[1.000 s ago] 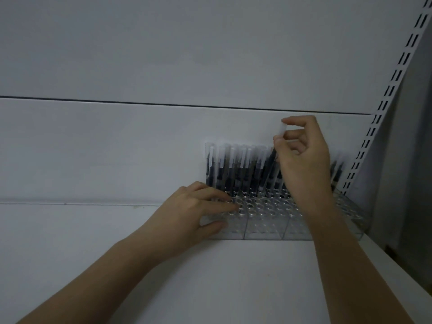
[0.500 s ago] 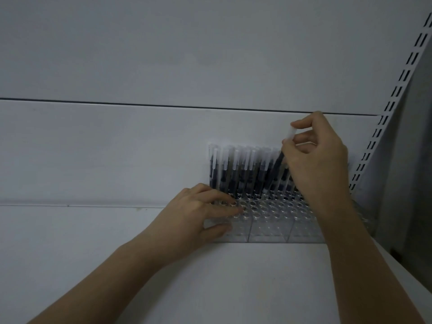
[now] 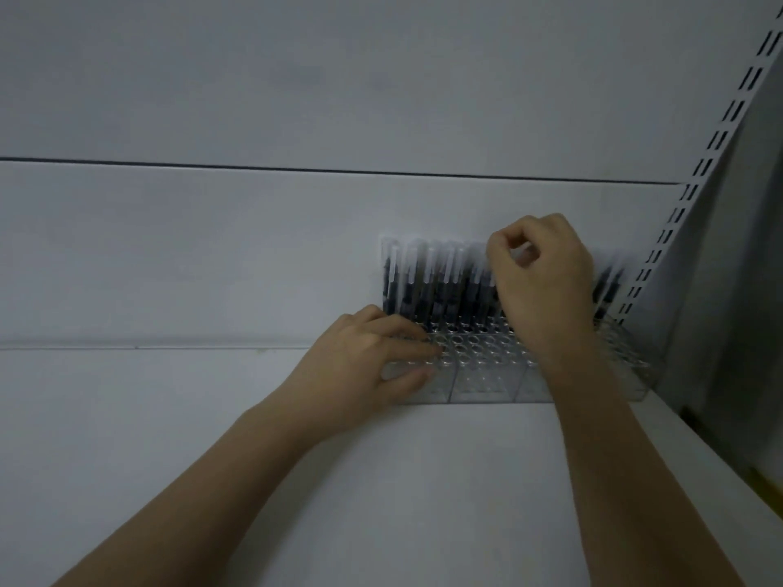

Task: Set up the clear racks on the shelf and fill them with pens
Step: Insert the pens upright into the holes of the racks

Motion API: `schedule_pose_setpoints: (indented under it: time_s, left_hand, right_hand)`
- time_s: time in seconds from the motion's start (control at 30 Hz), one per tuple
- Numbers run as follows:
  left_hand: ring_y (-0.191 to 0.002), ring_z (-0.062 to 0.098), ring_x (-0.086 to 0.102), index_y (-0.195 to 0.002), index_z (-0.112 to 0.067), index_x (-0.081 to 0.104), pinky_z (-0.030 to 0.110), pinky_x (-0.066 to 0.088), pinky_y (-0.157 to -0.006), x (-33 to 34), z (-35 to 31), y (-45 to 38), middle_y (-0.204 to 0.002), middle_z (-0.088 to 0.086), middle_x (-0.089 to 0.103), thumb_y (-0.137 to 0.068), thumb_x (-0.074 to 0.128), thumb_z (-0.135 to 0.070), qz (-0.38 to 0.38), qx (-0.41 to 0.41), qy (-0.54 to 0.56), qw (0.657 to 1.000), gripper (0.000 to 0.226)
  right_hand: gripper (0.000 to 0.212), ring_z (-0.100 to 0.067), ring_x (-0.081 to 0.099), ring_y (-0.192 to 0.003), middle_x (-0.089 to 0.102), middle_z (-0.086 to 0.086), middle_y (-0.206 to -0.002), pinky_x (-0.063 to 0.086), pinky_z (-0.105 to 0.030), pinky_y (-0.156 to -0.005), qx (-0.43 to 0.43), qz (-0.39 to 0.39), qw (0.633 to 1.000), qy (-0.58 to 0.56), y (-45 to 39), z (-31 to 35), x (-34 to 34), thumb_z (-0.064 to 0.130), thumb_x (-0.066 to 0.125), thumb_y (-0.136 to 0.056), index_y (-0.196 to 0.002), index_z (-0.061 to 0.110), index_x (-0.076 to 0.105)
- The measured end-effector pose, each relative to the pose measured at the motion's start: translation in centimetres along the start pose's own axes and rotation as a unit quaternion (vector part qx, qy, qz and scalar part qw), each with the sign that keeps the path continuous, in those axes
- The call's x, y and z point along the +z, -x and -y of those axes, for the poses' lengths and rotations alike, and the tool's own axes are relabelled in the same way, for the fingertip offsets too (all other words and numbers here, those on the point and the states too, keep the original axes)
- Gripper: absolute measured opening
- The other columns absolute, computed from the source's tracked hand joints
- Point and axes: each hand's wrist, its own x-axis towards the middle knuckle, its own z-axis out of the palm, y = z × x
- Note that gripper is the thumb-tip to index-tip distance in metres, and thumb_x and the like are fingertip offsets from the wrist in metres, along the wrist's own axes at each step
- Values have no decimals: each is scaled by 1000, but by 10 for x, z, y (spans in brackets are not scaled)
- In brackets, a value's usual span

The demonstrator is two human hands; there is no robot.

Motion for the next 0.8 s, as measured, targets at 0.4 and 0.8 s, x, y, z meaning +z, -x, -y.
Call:
schedule_pose_setpoints:
  time_s: [0.4,0.8]
  left_hand:
    - [-121,26,53,-133,-25,58,42,44,-99,-64,-26,8,-133,2,61,-100,45,-47,19,-273,-25,962,42]
    - [-135,20,43,-145,-33,43,40,36,-109,-185,-72,182,-148,-3,49,-96,32,-66,116,-489,-159,850,60]
  right_hand:
    - [22,-16,58,-93,63,0,-106,51,-35,-83,-51,364,930,3,18,102,-21,29,52,-99,-112,16,65]
    - [51,-23,52,-125,53,-2,-143,45,-40,-100,-127,532,837,1,102,196,3,52,44,-99,-140,21,51]
